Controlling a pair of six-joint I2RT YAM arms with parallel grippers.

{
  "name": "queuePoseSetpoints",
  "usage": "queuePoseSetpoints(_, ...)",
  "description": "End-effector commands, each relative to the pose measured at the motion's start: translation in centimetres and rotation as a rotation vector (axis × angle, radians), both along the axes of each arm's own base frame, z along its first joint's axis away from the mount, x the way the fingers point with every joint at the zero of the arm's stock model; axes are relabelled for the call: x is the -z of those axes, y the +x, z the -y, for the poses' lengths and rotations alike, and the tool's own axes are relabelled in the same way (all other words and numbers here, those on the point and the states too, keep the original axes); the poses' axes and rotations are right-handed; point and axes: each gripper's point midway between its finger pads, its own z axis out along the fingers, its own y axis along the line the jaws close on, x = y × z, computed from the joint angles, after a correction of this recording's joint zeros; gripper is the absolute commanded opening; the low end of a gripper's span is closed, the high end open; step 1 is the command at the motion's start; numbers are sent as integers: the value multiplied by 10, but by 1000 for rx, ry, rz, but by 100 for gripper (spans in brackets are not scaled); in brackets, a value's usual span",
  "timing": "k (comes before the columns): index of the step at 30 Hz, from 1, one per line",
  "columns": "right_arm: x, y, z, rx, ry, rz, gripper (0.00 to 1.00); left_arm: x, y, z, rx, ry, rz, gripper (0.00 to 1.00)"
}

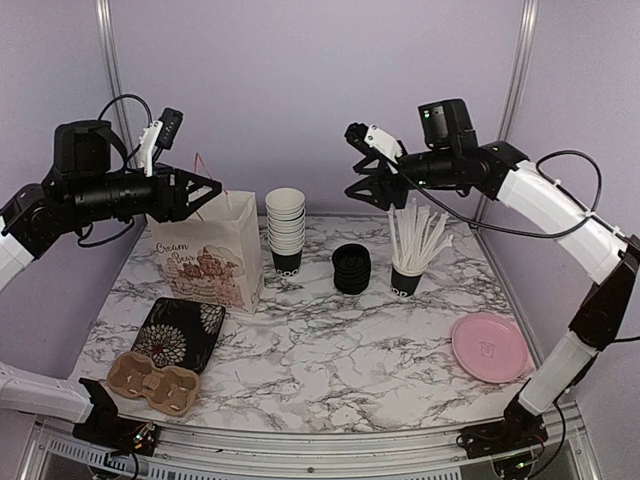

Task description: Pack the takeout coffee

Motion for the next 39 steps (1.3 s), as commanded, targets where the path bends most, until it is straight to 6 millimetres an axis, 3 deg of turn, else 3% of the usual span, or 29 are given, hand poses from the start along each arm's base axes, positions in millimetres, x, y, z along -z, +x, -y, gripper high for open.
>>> queuePoseSetpoints(1, 29, 18, -46, -3, -150, 38, 55, 49, -23, 30, 134, 101, -107, 62)
queuePoseSetpoints(5, 51, 38, -92, -13, -195, 24, 50, 84, -42, 49, 206, 167, -158, 64)
queuePoseSetpoints(8, 68, 58, -114, 8, -204, 31, 49, 103, -52, 54, 237, 204, -182, 65)
queuePoseSetpoints(12, 86, 79, -134, 33, -208, 56, 48, 125, -63, 58, 278, 216, -225, 65)
queuePoseSetpoints(16, 95, 93, -147, 39, -195, 70, 47, 130, -72, 59, 306, 203, -242, 65)
queuePoseSetpoints(25, 111, 113, -159, 54, -204, 126, 45, 138, -78, 51, 279, 180, -256, 66)
queuePoseSetpoints(29, 121, 110, -159, 35, -226, 106, 41, 140, -77, 48, 265, 182, -253, 66)
queuePoseSetpoints(39, 109, 97, -154, 5, -218, 91, 8, 143, -73, 46, 245, 188, -248, 67)
